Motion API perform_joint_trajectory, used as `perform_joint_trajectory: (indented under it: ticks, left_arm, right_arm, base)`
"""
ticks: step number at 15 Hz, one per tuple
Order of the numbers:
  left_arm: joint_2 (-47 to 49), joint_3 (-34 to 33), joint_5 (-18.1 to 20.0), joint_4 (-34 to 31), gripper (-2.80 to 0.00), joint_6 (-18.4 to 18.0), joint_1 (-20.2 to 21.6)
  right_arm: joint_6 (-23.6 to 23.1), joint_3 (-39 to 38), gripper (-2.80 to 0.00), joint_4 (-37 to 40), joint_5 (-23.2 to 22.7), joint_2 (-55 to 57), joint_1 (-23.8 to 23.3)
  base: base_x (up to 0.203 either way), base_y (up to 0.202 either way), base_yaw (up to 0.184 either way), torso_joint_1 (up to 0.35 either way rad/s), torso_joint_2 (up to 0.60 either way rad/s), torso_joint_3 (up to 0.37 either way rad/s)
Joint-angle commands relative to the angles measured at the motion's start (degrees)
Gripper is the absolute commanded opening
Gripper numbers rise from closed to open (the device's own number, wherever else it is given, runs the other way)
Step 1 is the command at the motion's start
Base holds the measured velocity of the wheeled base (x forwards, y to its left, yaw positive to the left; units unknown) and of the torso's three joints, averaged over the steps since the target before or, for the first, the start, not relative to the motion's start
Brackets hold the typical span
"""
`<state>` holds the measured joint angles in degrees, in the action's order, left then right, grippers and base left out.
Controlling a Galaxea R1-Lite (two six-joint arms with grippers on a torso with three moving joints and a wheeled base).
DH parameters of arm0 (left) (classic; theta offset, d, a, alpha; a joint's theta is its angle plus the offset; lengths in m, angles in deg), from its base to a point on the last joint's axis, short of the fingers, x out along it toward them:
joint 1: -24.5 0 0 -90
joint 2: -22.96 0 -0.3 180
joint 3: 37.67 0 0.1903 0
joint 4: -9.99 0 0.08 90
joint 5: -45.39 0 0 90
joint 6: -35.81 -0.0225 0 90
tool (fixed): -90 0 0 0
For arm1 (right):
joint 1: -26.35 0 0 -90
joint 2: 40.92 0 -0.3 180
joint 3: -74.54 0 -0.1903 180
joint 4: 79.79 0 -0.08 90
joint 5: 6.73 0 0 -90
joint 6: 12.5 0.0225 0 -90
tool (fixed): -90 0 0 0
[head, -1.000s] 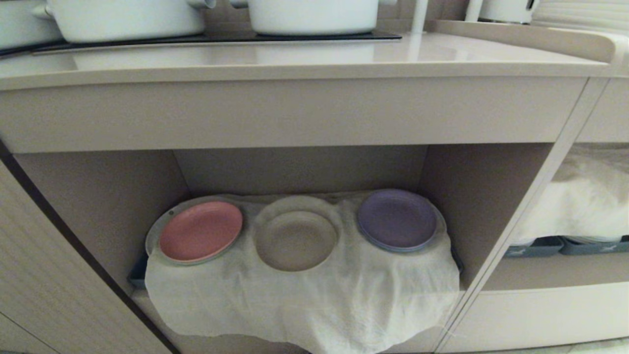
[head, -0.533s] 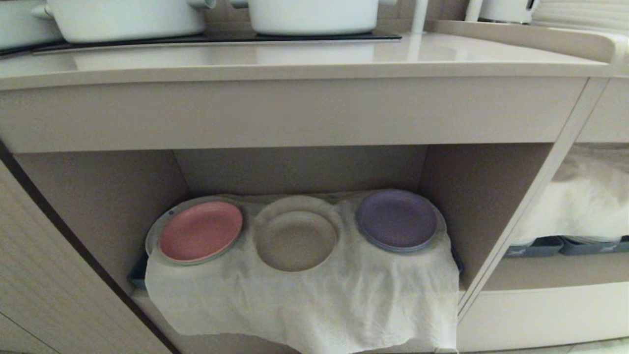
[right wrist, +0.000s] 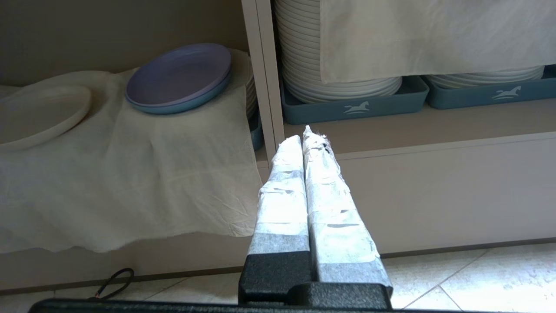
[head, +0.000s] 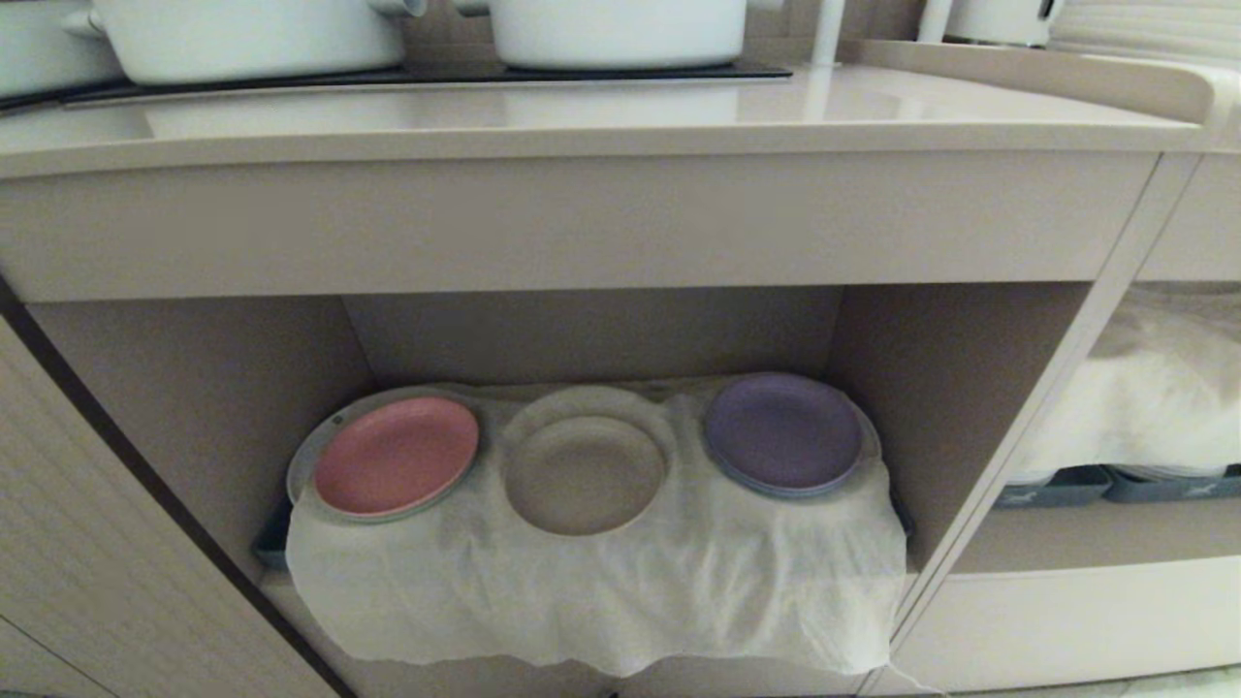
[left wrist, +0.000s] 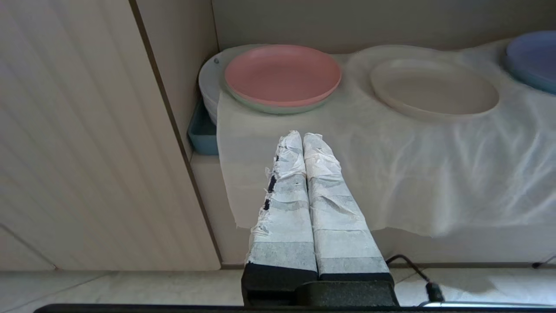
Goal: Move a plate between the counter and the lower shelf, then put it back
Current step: Pick up the plate in the cupboard
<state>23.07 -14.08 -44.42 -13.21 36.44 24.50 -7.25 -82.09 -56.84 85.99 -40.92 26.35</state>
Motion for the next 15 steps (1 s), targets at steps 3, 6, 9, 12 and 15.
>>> perform_joint_trajectory:
  ticks: [3, 6, 9, 12, 15]
  left_arm:
    - [-0.1, 3.4, 4.8, 0.0, -2.80, -0.3, 0.0]
    - [0.6, 5.6, 8.3, -2.4, -2.80, -2.8, 0.0]
    - [3.2, 8.2, 10.7, -3.9, -2.80, -2.9, 0.0]
    - [11.0, 12.4, 14.4, -3.9, -2.80, -2.9, 0.0]
    - [21.0, 16.3, 16.8, -3.9, -2.80, -2.9, 0.0]
  right_arm:
    - [0.0, 0.0, -2.80, 0.0, 0.0, 0.0, 0.0]
    - [0.0, 0.0, -2.80, 0.0, 0.0, 0.0, 0.0]
    - [0.0, 0.0, -2.80, 0.0, 0.1, 0.0, 0.0]
    - [0.0, 0.0, -2.80, 0.0, 0.0, 0.0, 0.0]
    - [0.0, 0.0, -2.80, 0.0, 0.0, 0.0, 0.0]
  base:
    - [0.000, 0.000, 0.000, 0.000, 0.00, 0.000]
    - [0.000, 0.000, 0.000, 0.000, 0.00, 0.000]
    - [0.000, 0.000, 0.000, 0.000, 0.00, 0.000]
    - [0.000, 0.000, 0.000, 0.000, 0.00, 0.000]
    - [0.000, 0.000, 0.000, 0.000, 0.00, 0.000]
